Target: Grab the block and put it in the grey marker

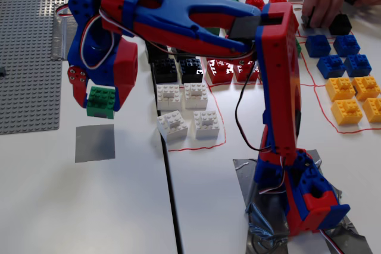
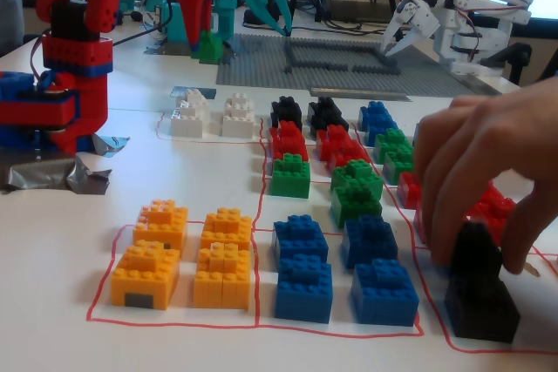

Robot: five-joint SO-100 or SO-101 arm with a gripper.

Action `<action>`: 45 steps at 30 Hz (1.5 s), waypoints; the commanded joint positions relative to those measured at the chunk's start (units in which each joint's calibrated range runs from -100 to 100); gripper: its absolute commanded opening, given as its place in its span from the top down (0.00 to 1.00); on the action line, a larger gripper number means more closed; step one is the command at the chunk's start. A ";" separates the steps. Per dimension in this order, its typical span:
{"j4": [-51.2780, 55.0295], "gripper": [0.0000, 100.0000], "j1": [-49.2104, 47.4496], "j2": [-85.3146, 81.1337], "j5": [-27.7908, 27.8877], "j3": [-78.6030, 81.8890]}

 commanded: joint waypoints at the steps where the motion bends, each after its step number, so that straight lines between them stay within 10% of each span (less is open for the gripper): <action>1: -1.25 1.00 -1.04 -0.28 -0.59 -5.45; 18: 0.94 0.99 -4.27 12.84 -0.54 -16.08; 24: 5.24 0.70 -3.39 12.84 -1.12 -16.80; 32: 6.86 0.67 -3.59 12.18 -1.71 -19.16; 37: 6.54 0.77 -4.57 11.93 -1.47 -25.52; 40: 6.86 1.00 -4.67 11.60 -0.73 -27.70; 45: 7.11 1.00 -2.12 6.40 -2.93 -26.61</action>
